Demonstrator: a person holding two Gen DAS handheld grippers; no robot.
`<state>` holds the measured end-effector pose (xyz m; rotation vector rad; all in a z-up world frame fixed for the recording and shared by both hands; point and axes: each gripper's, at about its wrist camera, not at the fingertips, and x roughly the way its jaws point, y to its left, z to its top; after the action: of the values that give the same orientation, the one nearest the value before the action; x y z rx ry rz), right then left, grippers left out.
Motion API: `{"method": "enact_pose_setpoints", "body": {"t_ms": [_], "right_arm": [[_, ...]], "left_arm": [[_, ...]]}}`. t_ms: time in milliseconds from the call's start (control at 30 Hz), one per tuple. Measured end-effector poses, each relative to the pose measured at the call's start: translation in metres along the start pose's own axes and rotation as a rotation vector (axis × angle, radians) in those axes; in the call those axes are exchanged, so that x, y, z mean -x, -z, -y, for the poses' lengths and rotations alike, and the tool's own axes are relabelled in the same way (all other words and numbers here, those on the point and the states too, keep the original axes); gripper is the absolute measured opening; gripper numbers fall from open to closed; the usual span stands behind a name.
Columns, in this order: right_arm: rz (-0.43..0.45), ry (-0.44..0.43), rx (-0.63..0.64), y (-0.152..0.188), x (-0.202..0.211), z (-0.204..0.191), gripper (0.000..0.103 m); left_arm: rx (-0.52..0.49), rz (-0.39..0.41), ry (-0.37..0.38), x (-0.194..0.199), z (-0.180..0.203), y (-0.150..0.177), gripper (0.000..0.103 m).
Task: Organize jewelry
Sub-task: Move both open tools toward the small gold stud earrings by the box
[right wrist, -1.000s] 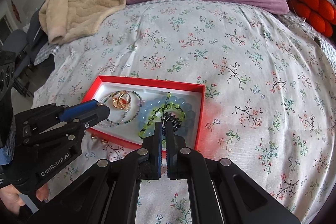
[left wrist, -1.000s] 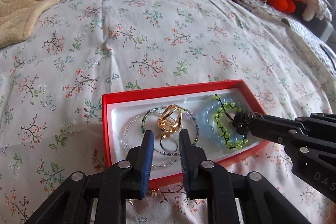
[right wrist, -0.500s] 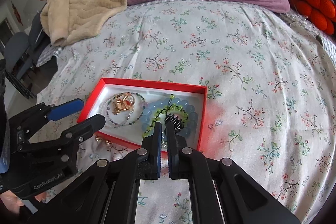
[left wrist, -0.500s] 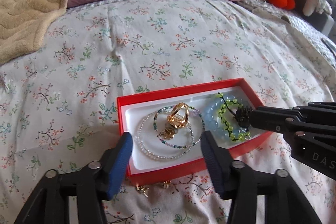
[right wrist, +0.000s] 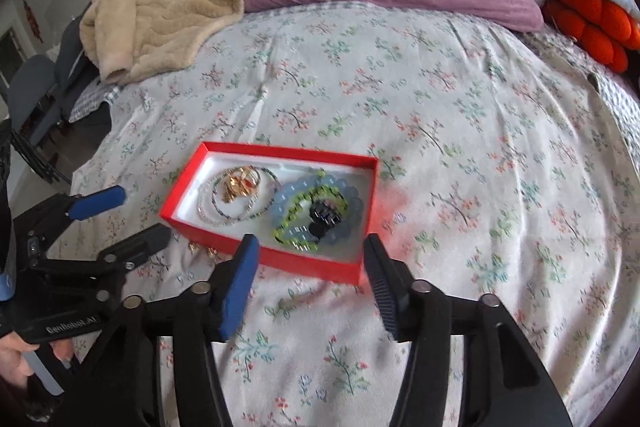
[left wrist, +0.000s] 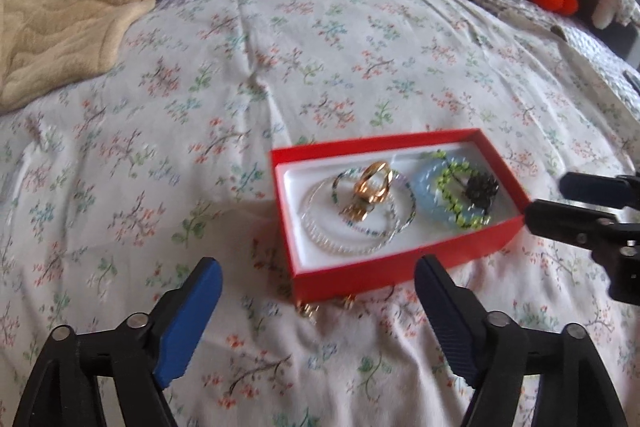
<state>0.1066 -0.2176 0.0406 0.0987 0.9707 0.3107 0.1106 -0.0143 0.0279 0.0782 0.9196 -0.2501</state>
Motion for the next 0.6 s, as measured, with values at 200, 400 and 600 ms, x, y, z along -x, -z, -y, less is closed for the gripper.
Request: {"method": "enact_pose_setpoints", "body": {"t_ms": [200, 400, 600], "right_arm": [[-0.061, 0.019, -0.058, 0.014, 0.008, 0.008, 0.068], [-0.105, 0.04, -0.073, 0.029, 0.009, 0.009, 0.081], [-0.134, 0.061, -0.062, 0.042, 0.004, 0.007, 0.084]], "left_arm": [[0.036, -0.033, -0.011, 0.007, -0.008, 0.012, 0.093], [0.058, -0.081, -0.031, 0.009, -0.013, 0.025, 0.098], [0.057, -0.114, -0.053, 0.006, -0.018, 0.038, 0.098]]}}
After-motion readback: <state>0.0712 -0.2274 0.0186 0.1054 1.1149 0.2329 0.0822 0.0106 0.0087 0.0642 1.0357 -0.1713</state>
